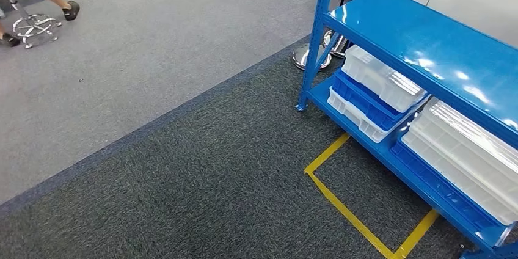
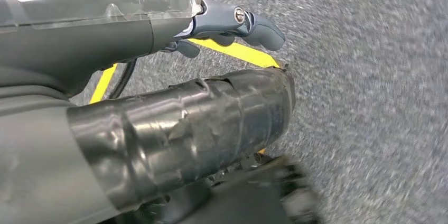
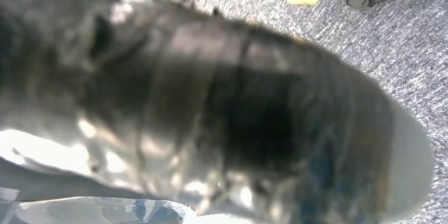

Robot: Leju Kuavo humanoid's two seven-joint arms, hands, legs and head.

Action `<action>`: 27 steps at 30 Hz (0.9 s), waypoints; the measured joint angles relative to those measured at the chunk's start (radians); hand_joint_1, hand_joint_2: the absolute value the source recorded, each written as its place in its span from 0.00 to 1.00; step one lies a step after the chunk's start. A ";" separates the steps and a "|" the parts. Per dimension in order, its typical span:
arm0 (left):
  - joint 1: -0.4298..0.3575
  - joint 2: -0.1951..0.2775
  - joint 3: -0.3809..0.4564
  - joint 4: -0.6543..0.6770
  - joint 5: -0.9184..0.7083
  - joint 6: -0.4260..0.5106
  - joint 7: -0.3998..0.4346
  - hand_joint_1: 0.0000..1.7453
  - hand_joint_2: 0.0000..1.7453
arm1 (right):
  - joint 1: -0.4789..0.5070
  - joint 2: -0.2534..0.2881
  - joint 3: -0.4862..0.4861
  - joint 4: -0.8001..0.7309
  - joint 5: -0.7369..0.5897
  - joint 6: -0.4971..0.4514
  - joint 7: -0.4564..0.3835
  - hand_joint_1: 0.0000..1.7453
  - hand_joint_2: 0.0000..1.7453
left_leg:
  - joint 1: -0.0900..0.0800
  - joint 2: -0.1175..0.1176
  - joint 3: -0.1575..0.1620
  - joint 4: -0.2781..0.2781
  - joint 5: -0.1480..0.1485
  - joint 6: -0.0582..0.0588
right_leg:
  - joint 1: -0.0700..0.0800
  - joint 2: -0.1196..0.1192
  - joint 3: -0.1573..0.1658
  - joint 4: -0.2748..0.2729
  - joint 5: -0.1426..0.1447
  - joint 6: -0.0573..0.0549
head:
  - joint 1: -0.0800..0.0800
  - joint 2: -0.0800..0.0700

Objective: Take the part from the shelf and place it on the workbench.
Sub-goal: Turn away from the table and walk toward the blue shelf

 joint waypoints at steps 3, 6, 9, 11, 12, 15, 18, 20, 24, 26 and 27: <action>0.006 0.000 0.000 0.000 -0.002 0.000 0.002 0.00 0.00 | 0.001 0.000 0.000 0.000 -0.002 0.003 -0.010 0.00 0.00 | 0.000 -0.010 -0.057 0.101 -0.009 0.005 | 0.006 0.040 0.001 0.002 0.000 -0.003 | 0.000 0.000; 0.007 0.001 0.000 0.000 -0.002 0.001 -0.004 0.00 0.00 | 0.000 0.001 -0.001 0.000 -0.004 0.006 -0.018 0.00 0.00 | -0.002 -0.052 0.007 -0.071 0.103 0.023 | 0.011 0.080 0.005 0.004 -0.001 -0.002 | 0.001 0.000; 0.003 0.002 0.000 0.000 -0.003 0.002 -0.012 0.00 0.00 | -0.002 0.005 -0.001 0.001 -0.004 0.009 -0.020 0.00 0.00 | -0.004 -0.092 0.041 -0.165 0.131 0.031 | 0.009 0.112 -0.002 0.008 0.001 0.012 | 0.001 0.000; 0.000 0.001 0.000 0.000 -0.004 0.002 -0.015 0.00 0.00 | 0.003 0.005 -0.001 0.001 -0.003 0.009 -0.014 0.00 0.00 | -0.003 -0.072 0.046 -0.175 0.136 0.036 | 0.006 0.120 -0.006 0.008 0.003 0.025 | 0.000 0.000; -0.001 0.001 0.000 0.000 -0.005 0.002 -0.014 0.00 0.00 | 0.005 0.005 -0.001 0.001 -0.002 0.008 -0.008 0.00 0.00 | -0.001 -0.061 0.050 -0.180 0.139 0.041 | 0.007 0.104 -0.011 0.018 -0.005 0.030 | 0.002 0.000; 0.002 -0.001 0.000 0.000 -0.011 0.003 -0.005 0.00 0.00 | 0.004 0.005 -0.001 0.002 0.000 0.007 0.007 0.00 0.00 | 0.001 -0.020 0.054 -0.189 0.144 0.054 | 0.007 0.025 -0.078 0.157 -0.088 0.041 | 0.005 0.000; 0.005 -0.001 0.000 0.000 -0.013 0.003 0.000 0.00 0.00 | 0.004 0.005 -0.001 0.002 0.002 0.008 0.001 0.00 0.00 | 0.000 0.024 0.056 -0.188 0.139 0.053 | -0.002 0.007 -0.136 0.270 -0.117 0.052 | 0.005 0.000; 0.004 -0.001 0.000 0.000 -0.012 0.004 -0.004 0.00 0.00 | 0.006 0.003 -0.001 0.002 0.004 0.011 -0.017 0.00 0.00 | 0.001 0.048 0.062 -0.186 0.132 0.047 | -0.007 -0.013 -0.084 0.176 -0.055 0.055 | 0.005 0.000; 0.000 0.000 0.000 0.000 -0.006 0.006 -0.020 0.00 0.00 | 0.002 0.002 -0.001 0.002 0.011 0.021 -0.041 0.00 0.00 | -0.007 0.081 0.073 -0.181 0.116 0.022 | 0.003 -0.069 -0.002 0.014 -0.009 0.037 | 0.003 0.000; -0.006 0.000 0.000 0.000 0.000 0.006 -0.025 0.00 0.00 | 0.002 0.002 -0.001 0.002 0.018 0.021 -0.044 0.00 0.00 | -0.006 0.093 0.080 -0.183 0.112 0.011 | 0.003 -0.049 -0.005 0.013 -0.008 0.025 | 0.002 0.000; -0.007 0.000 0.000 0.000 0.004 0.006 -0.026 0.00 0.00 | 0.002 0.001 0.000 0.002 0.022 0.022 -0.042 0.00 0.00 | -0.004 0.084 0.082 -0.178 0.104 0.006 | 0.001 -0.040 -0.004 0.011 -0.007 0.018 | 0.002 0.000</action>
